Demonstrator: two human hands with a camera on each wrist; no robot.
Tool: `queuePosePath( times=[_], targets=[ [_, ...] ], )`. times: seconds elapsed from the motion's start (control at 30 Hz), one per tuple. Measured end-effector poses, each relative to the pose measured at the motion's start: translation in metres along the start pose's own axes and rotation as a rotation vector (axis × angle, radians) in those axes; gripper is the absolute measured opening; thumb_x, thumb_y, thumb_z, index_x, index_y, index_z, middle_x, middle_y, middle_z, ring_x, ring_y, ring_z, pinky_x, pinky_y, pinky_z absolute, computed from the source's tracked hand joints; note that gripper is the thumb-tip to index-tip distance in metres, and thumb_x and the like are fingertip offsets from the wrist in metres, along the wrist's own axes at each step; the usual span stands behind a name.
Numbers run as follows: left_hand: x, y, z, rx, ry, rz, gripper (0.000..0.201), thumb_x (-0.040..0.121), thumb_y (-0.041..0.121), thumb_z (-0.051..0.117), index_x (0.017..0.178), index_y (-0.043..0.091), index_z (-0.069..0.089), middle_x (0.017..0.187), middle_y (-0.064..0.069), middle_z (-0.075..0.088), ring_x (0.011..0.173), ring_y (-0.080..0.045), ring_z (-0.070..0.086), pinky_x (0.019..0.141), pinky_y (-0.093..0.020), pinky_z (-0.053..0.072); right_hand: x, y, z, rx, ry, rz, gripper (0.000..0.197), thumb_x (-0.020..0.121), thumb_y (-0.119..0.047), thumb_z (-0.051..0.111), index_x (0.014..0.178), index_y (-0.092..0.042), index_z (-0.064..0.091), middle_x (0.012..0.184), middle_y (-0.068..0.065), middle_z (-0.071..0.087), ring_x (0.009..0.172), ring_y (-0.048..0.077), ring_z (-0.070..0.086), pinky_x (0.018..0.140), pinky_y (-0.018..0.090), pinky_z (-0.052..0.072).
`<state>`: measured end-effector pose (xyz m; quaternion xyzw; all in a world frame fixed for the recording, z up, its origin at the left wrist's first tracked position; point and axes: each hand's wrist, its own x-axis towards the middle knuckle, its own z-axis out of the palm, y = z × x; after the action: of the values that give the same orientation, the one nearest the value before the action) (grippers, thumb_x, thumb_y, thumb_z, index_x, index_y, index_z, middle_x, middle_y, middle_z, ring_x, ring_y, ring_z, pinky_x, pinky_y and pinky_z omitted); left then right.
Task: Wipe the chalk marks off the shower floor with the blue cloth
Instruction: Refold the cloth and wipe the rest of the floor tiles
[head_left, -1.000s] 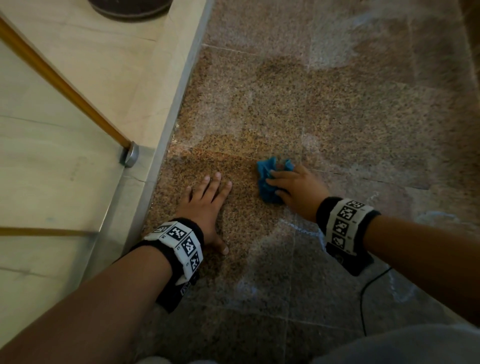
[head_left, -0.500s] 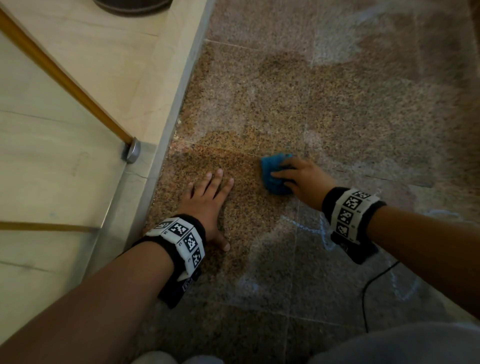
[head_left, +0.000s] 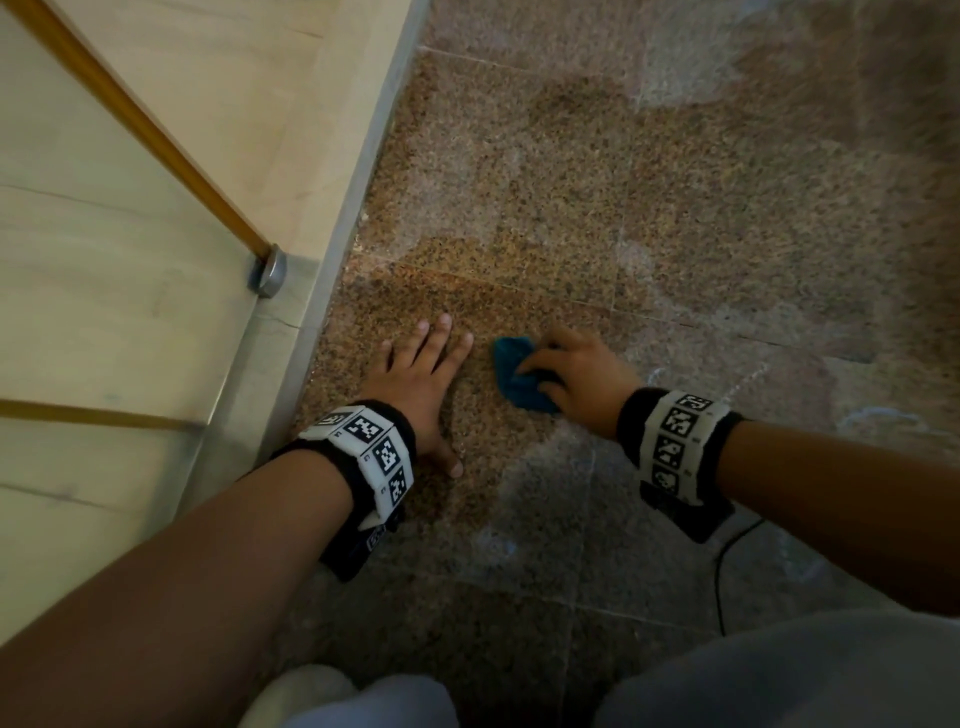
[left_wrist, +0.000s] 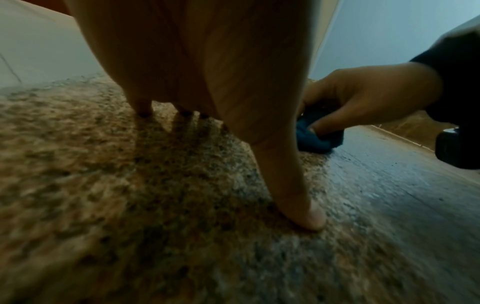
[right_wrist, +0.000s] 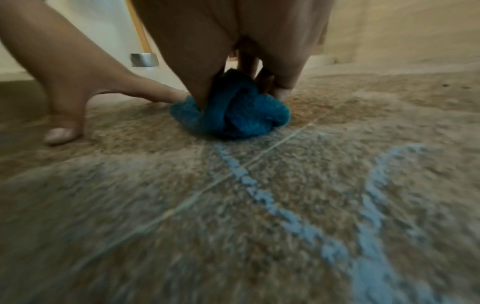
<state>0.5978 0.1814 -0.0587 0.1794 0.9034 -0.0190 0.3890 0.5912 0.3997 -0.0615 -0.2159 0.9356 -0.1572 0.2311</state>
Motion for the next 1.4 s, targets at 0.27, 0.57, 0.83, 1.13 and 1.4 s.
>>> queuePosePath(
  times=[0.27,0.57,0.83,1.13,1.4],
  targets=[
    [0.0,0.001,0.0,0.001,-0.011,0.011,0.142,0.061,0.066,0.077,0.146,0.027,-0.03,0.152,-0.003,-0.039,0.143,-0.026,-0.028,0.117,-0.05,-0.007,-0.028,-0.032,0.03,-0.058,-0.246,-0.506,0.032,0.075,-0.011,0.073,0.106,-0.014,0.069,0.102,0.013,0.057,0.086,0.033,0.056,0.073,0.042,0.052],
    [-0.012,-0.005,0.016,0.134,-0.07,0.085,0.153,0.052,0.071,0.079,0.14,0.03,-0.038,0.137,-0.005,-0.055,0.133,-0.027,-0.044,0.109,-0.056,-0.02,-0.032,-0.038,0.034,-0.059,-0.057,-0.535,0.031,0.065,-0.009,0.08,0.094,-0.016,0.072,0.096,0.007,0.065,0.083,0.032,0.062,0.072,0.041,0.053],
    [-0.012,-0.004,0.014,0.15,-0.065,0.075,0.153,0.051,0.072,0.079,0.141,0.03,-0.037,0.144,-0.007,-0.05,0.137,-0.029,-0.039,0.11,-0.057,-0.018,-0.025,-0.041,0.037,-0.005,-0.162,-0.432,0.041,0.078,-0.009,0.069,0.118,-0.011,0.061,0.114,0.016,0.057,0.099,0.037,0.056,0.083,0.045,0.05],
    [-0.012,-0.007,0.015,0.149,-0.053,0.081,0.152,0.049,0.075,0.077,0.14,0.034,-0.038,0.145,-0.003,-0.049,0.138,-0.026,-0.038,0.111,-0.055,-0.017,-0.051,-0.049,0.06,-0.071,-0.224,-0.867,0.038,0.058,-0.008,0.086,0.094,-0.014,0.074,0.097,0.01,0.066,0.083,0.033,0.065,0.064,0.034,0.055],
    [-0.011,-0.007,0.015,0.148,-0.047,0.075,0.151,0.05,0.074,0.077,0.14,0.035,-0.038,0.145,-0.003,-0.049,0.138,-0.026,-0.038,0.112,-0.055,-0.016,-0.046,-0.04,0.058,-0.026,-0.142,-0.687,0.036,0.064,-0.01,0.083,0.097,-0.017,0.073,0.097,0.006,0.064,0.079,0.031,0.061,0.064,0.037,0.054]
  ],
)
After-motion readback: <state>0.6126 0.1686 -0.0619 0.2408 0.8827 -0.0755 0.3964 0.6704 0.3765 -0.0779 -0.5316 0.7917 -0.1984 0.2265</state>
